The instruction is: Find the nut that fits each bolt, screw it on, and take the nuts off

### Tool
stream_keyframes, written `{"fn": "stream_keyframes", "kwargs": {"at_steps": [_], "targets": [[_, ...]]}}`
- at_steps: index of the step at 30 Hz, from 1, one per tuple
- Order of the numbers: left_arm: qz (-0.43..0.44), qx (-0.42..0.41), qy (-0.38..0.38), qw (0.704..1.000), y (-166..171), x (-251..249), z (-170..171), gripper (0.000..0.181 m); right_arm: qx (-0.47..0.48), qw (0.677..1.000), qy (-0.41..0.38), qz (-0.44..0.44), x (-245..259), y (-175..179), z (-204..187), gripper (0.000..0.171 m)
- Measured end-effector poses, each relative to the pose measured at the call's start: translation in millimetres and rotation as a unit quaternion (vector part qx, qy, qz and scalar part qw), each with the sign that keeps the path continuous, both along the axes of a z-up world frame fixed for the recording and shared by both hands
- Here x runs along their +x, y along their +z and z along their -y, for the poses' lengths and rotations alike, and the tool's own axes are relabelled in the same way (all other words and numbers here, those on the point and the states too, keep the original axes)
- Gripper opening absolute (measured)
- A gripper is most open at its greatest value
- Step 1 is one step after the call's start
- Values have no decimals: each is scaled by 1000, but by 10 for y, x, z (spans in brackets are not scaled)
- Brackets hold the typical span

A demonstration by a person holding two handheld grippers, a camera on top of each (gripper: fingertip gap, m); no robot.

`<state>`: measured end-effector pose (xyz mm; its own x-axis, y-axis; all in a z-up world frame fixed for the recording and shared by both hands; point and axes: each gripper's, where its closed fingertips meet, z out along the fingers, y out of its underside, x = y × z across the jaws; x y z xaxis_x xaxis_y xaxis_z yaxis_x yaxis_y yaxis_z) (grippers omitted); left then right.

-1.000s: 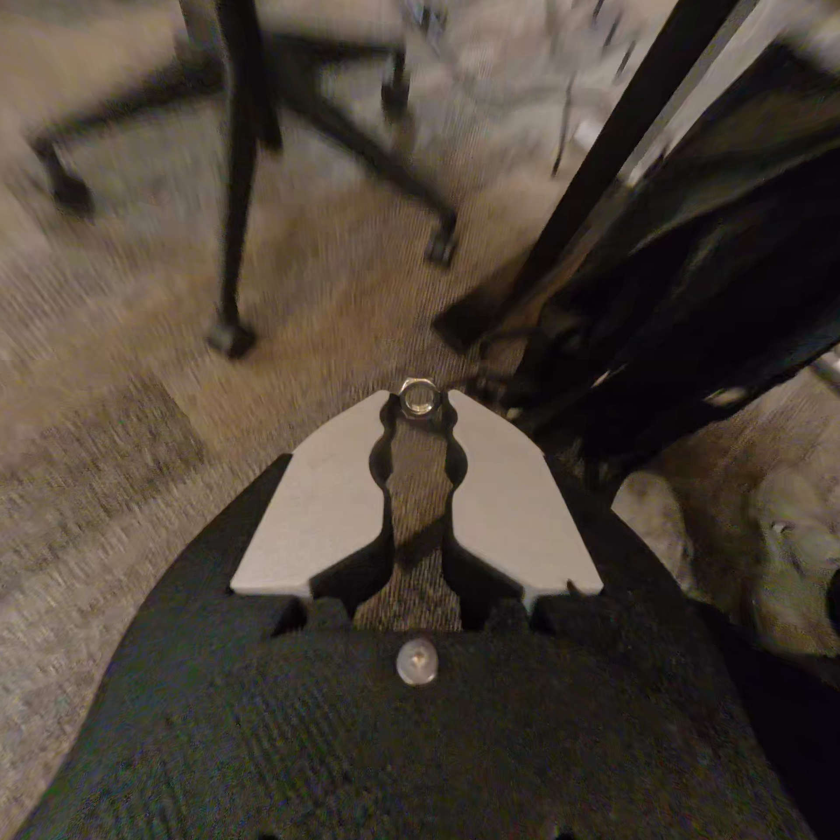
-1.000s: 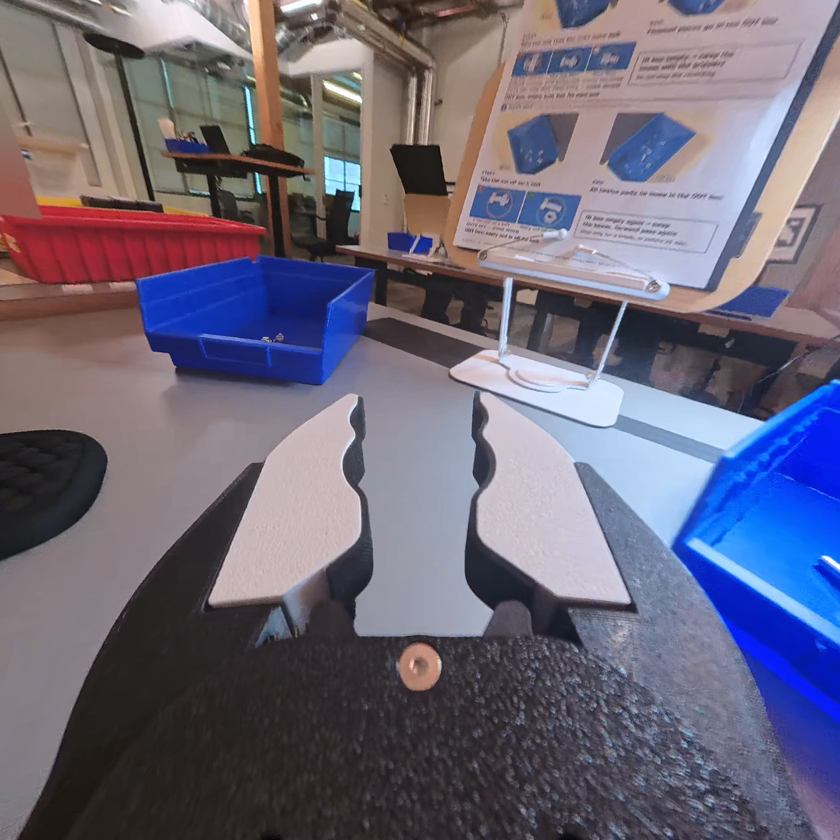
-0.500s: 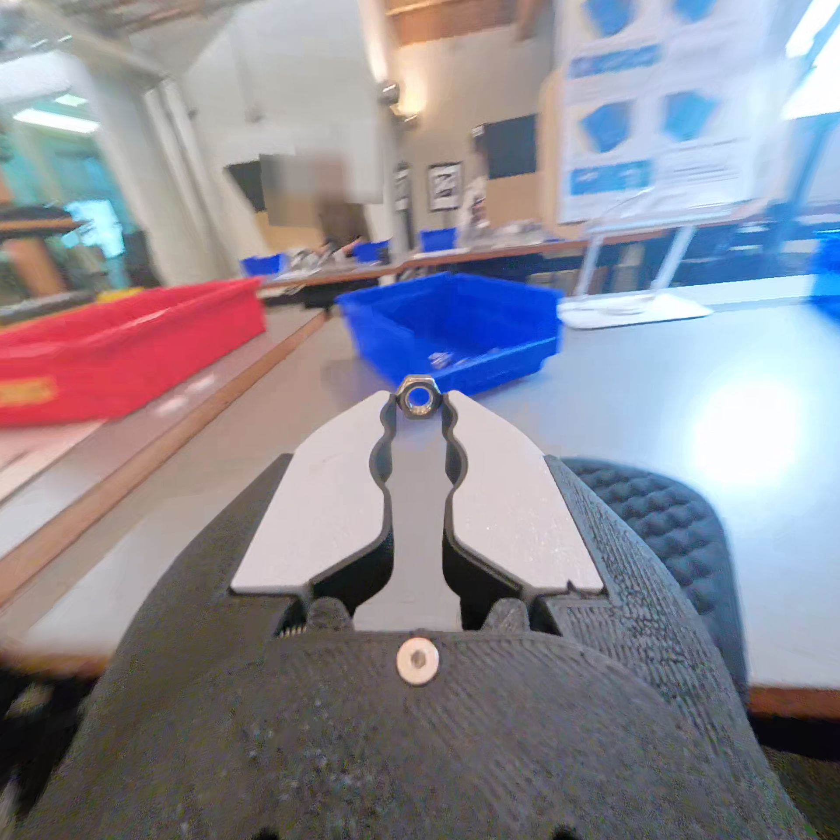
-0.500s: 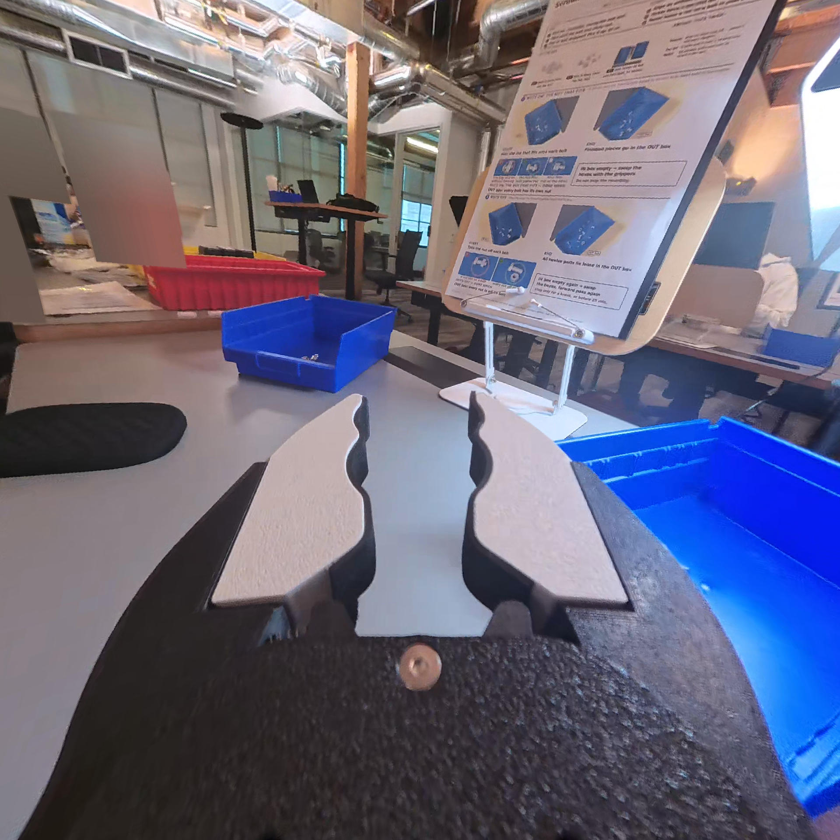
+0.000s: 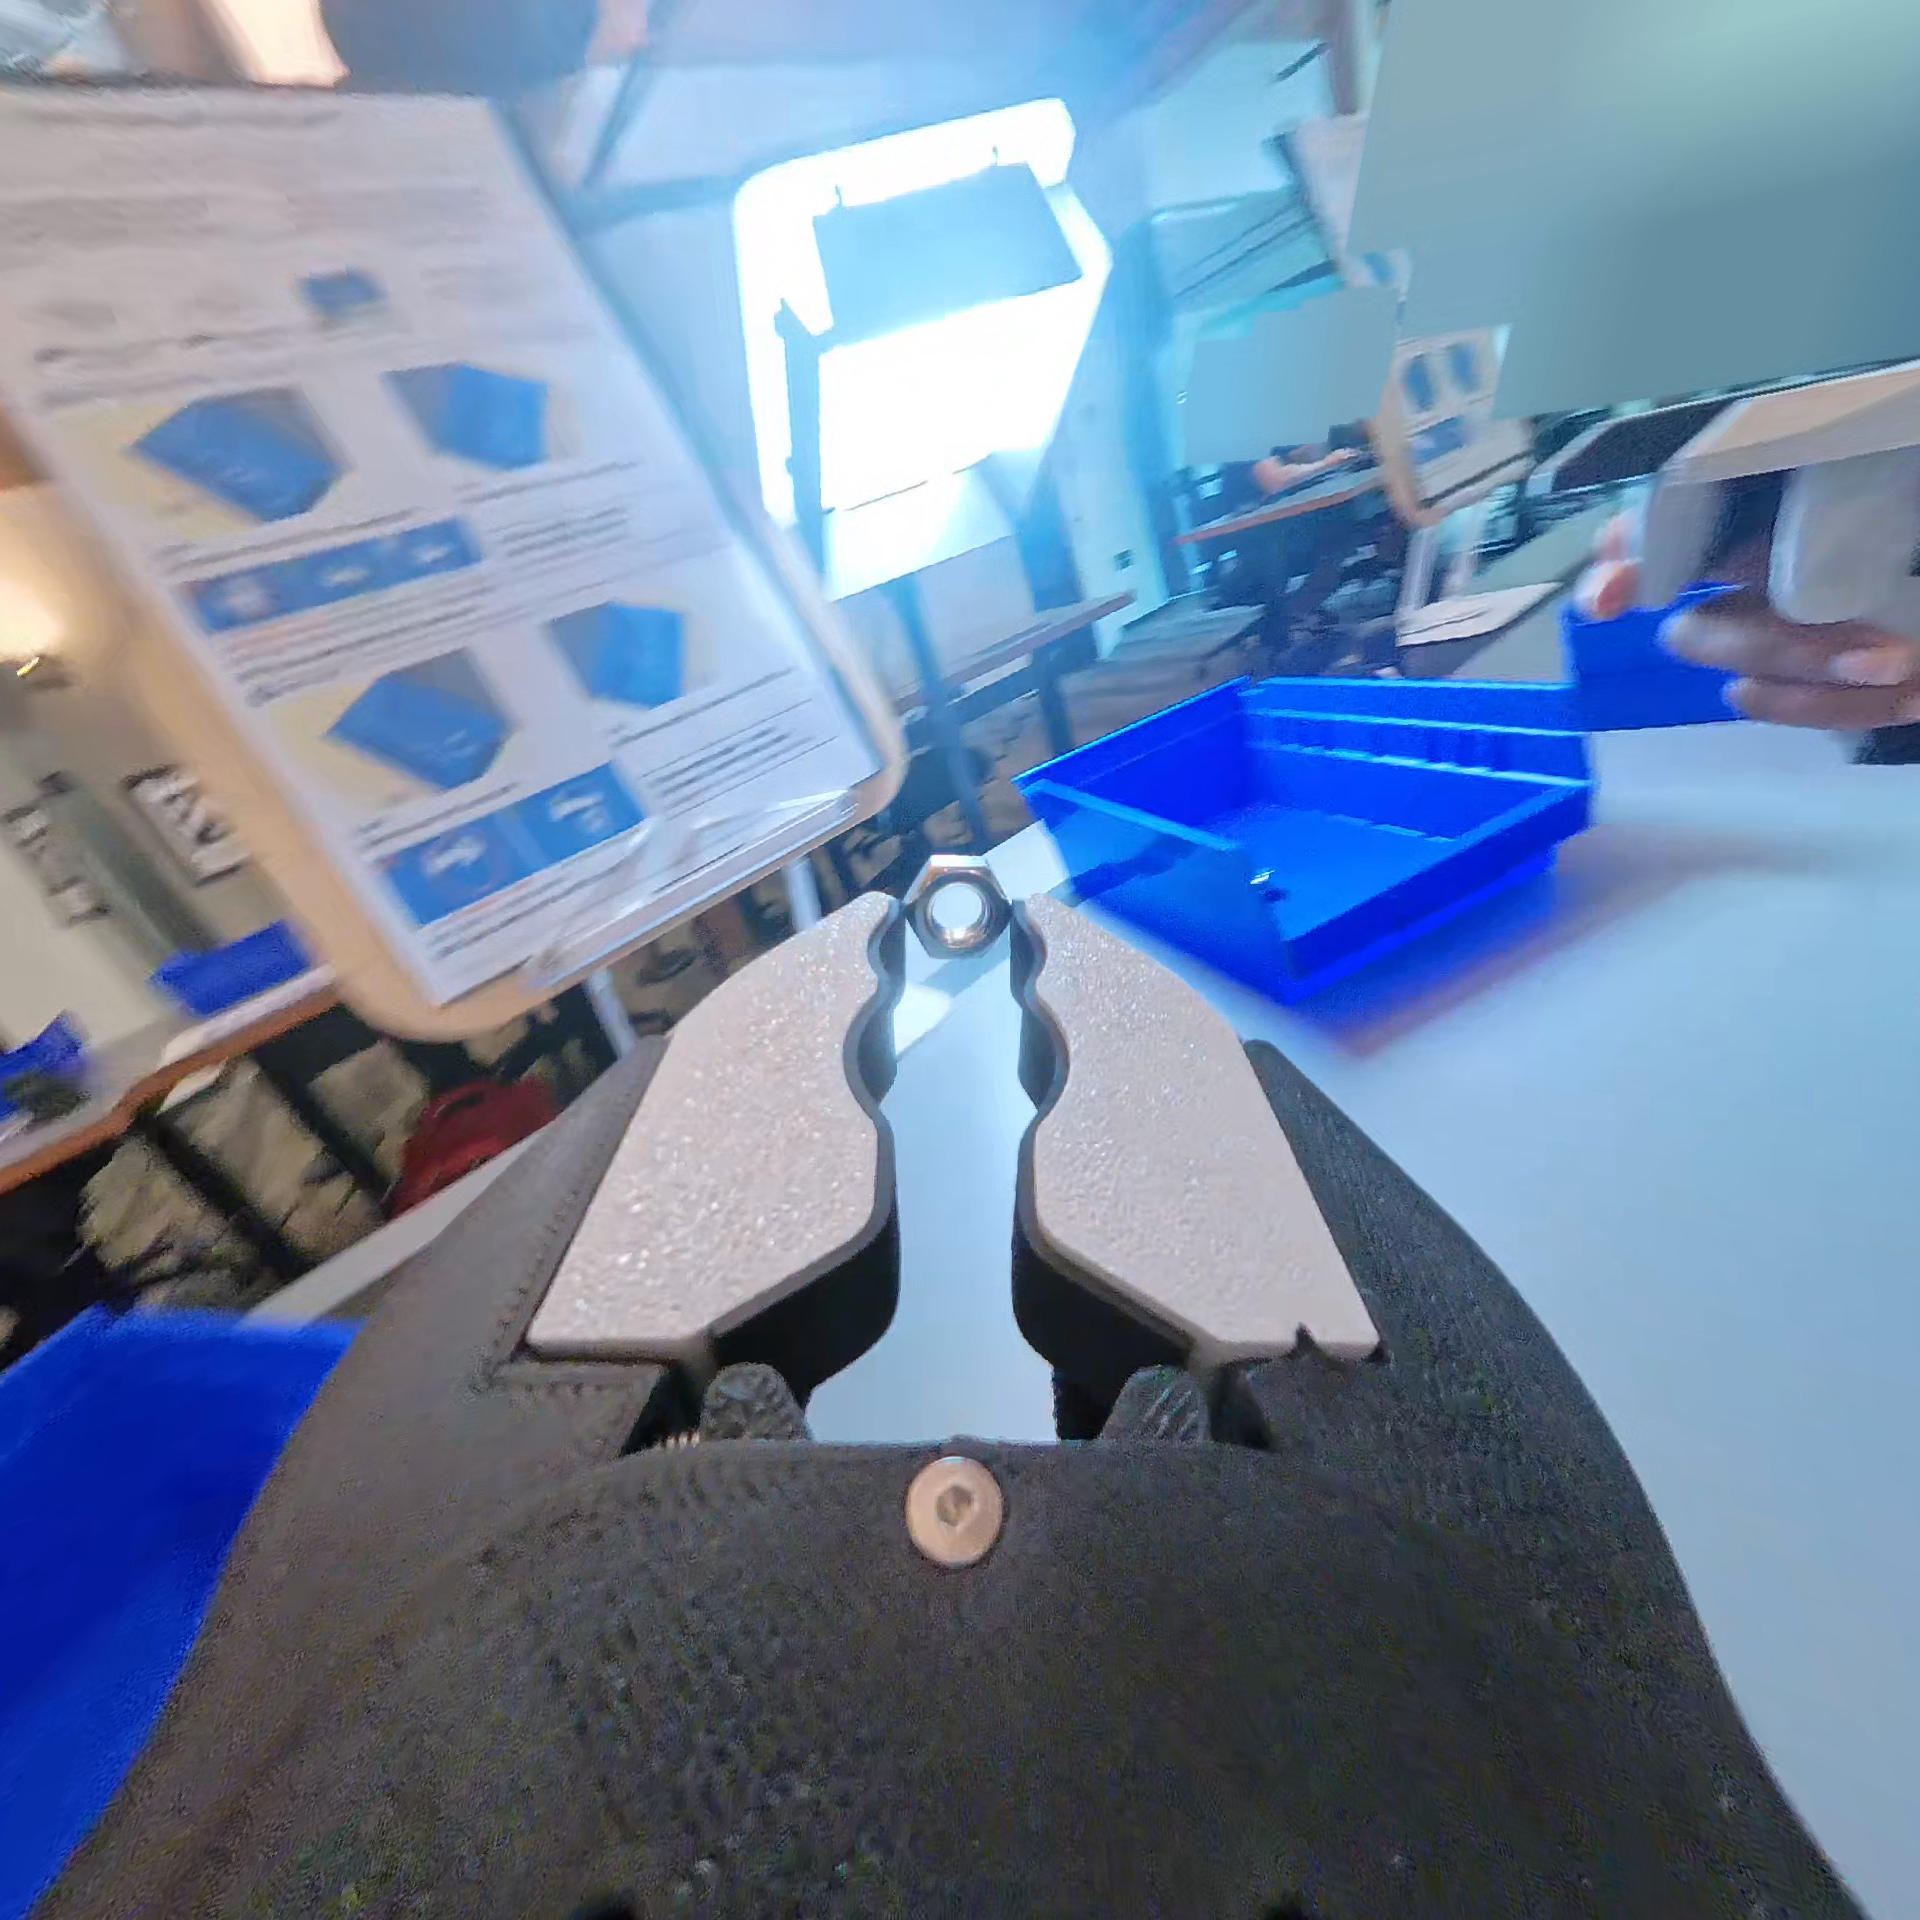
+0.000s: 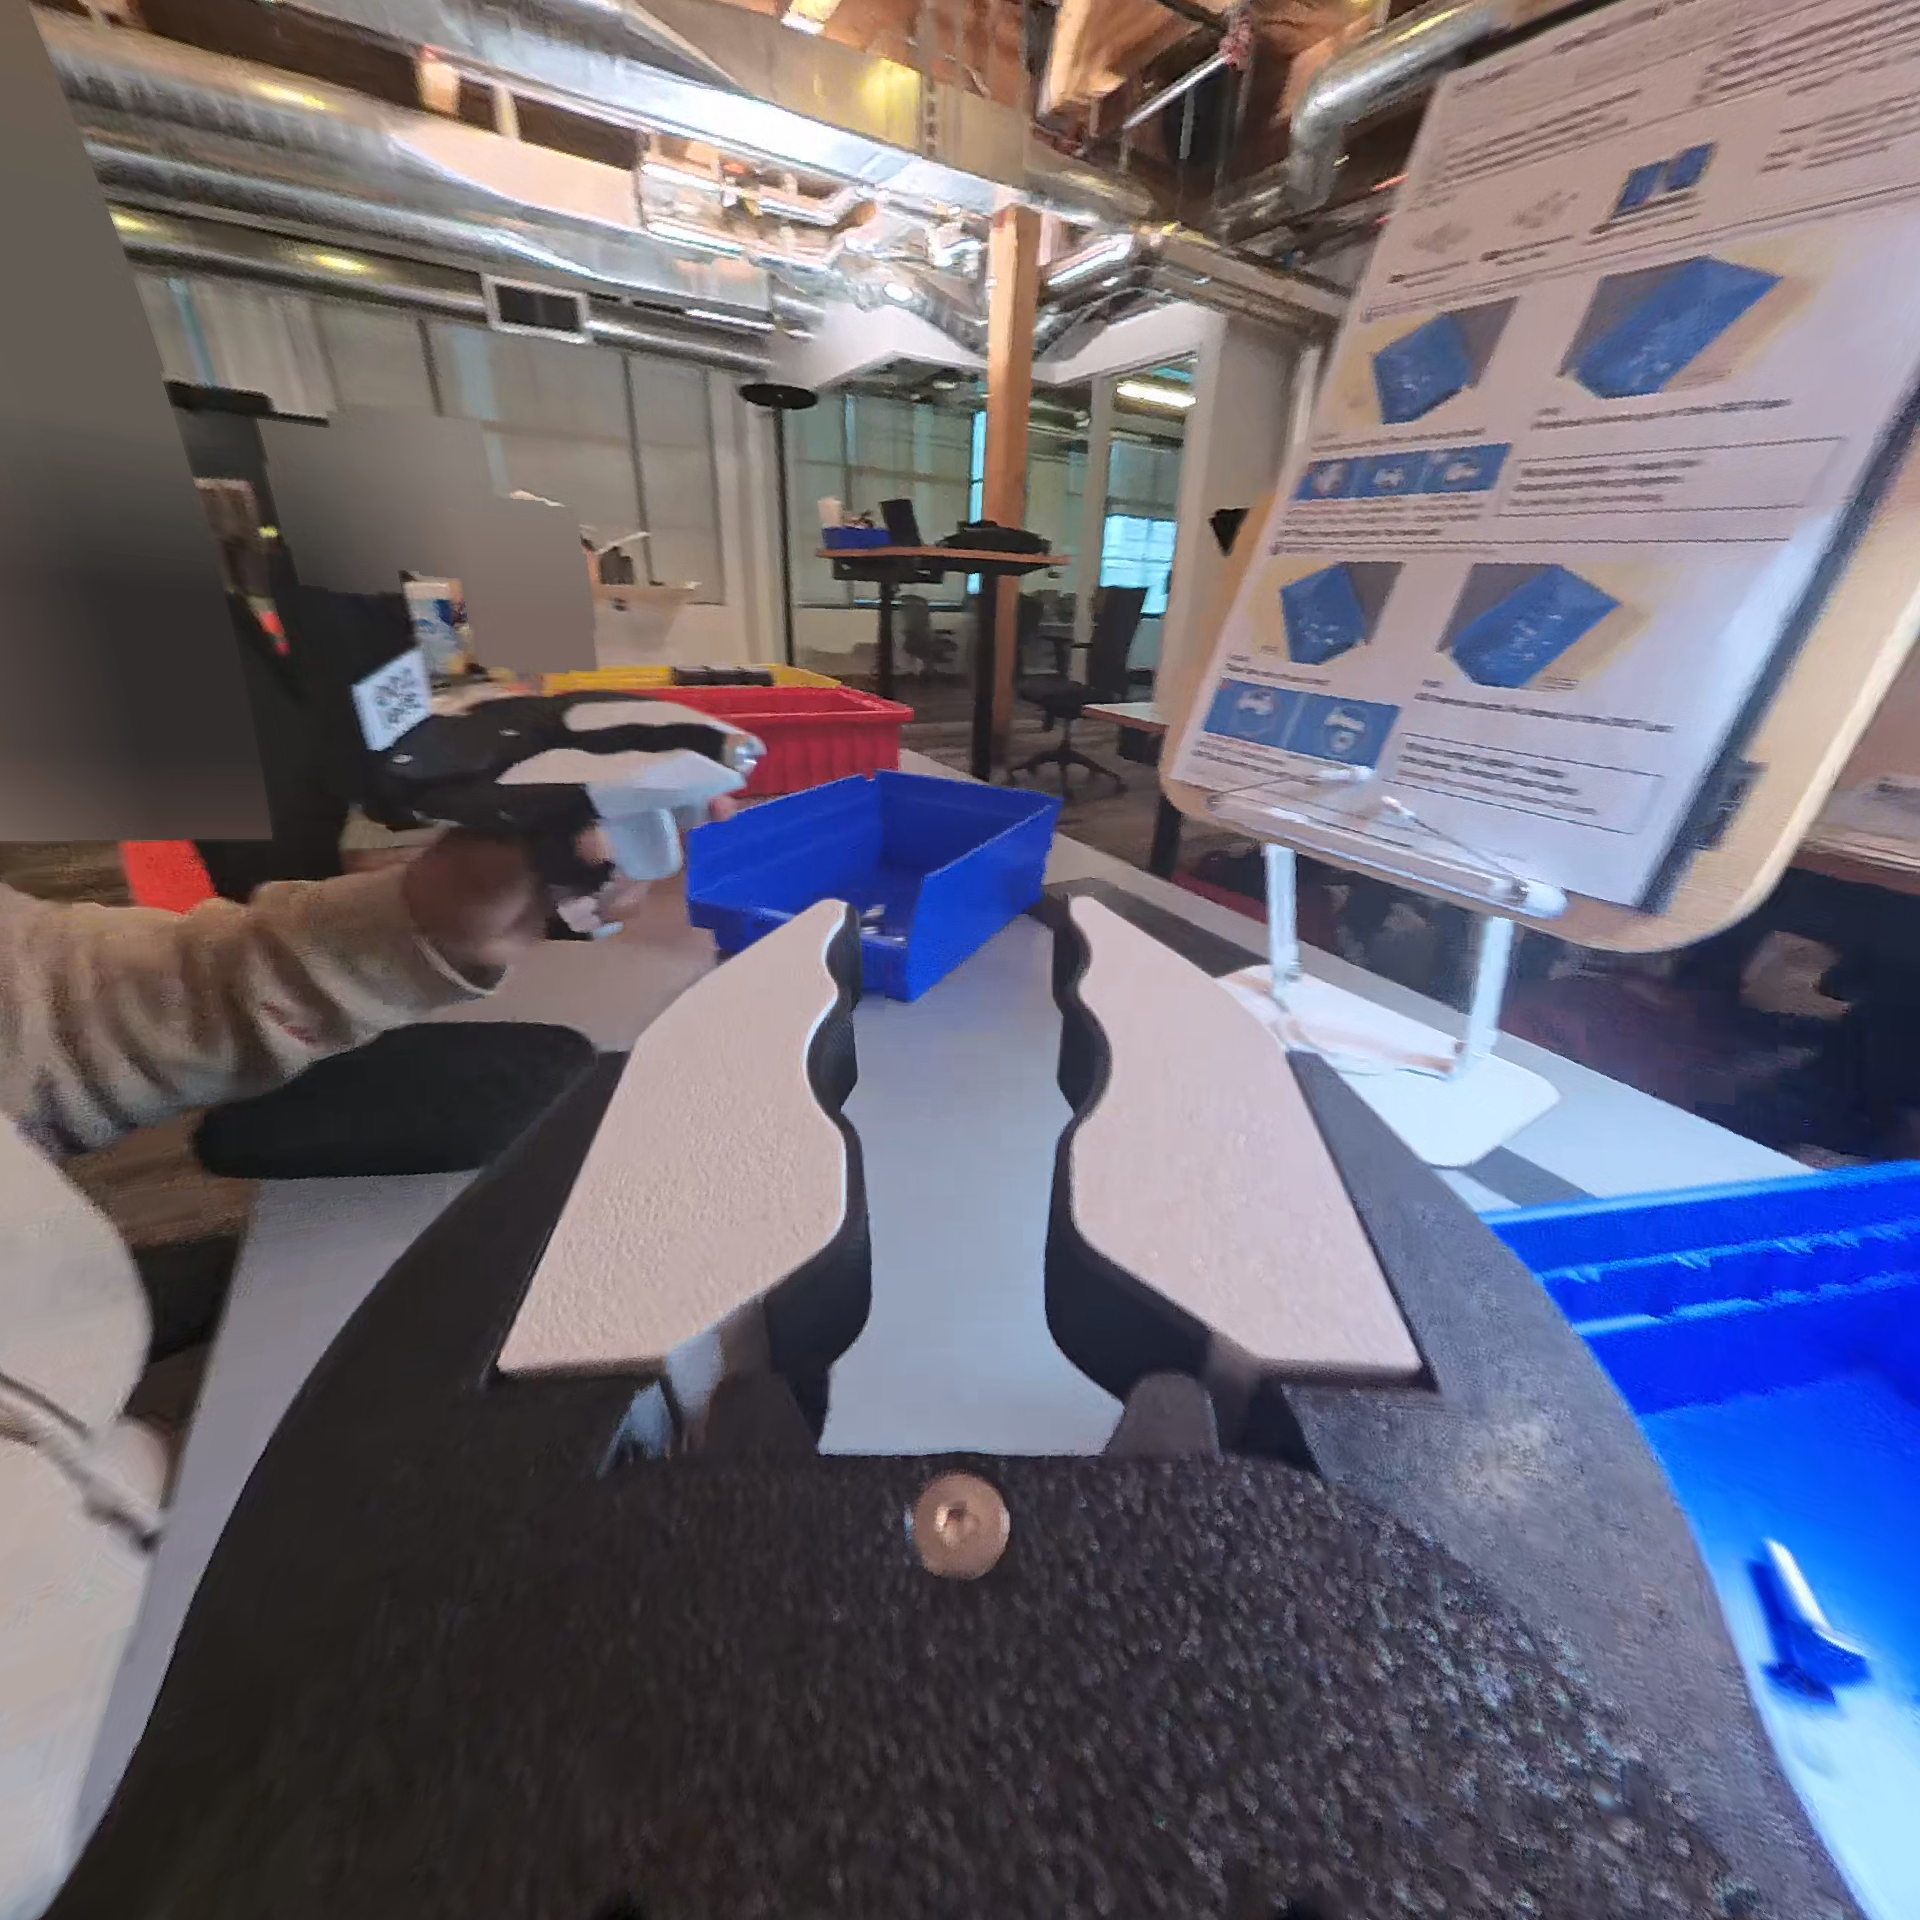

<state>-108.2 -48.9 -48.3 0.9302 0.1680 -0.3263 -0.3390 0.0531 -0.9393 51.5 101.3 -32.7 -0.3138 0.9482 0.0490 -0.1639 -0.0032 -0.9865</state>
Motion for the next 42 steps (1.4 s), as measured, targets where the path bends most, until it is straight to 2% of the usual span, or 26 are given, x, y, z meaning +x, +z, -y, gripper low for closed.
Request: {"fn": "stream_keyframes", "kwargs": {"at_steps": [4,8,12,17,21,25,29,36,38,39,40,42], "targets": [[-54,20,-77,995,6,583,-299,19,-15,995,87,46,23,-30,371,36],[-78,38,-114,990,-159,890,-355,19,-71,979,166,94,-54,-237,642,37],[-102,47,-139,984,-225,1075,-299,19,-171,938,268,135,-233,-342,973,43],[-130,23,-183,974,-269,995,-292,19,-250,877,368,180,-530,-345,1235,40],[-143,30,-221,964,-251,812,-358,19,-258,875,358,197,-780,-435,1215,30],[-149,36,-237,959,-210,855,-479,19,-292,874,345,180,-769,-351,1114,19],[-179,44,-233,955,-128,1171,-505,19,-281,885,332,166,-485,-273,1086,18],[-210,60,-225,950,-141,1716,-490,19,-207,920,287,169,63,-283,1115,17],[-176,41,-230,956,-216,1760,-541,20,-163,937,252,176,119,-351,1065,17],[-132,33,-239,961,-241,1746,-560,27,-144,944,234,181,125,-378,1014,17],[-85,23,-250,964,-259,1703,-573,35,-129,951,209,188,102,-396,912,17],[-19,18,-238,971,-246,1458,-584,36,-90,966,127,206,-36,-432,509,17]]}}
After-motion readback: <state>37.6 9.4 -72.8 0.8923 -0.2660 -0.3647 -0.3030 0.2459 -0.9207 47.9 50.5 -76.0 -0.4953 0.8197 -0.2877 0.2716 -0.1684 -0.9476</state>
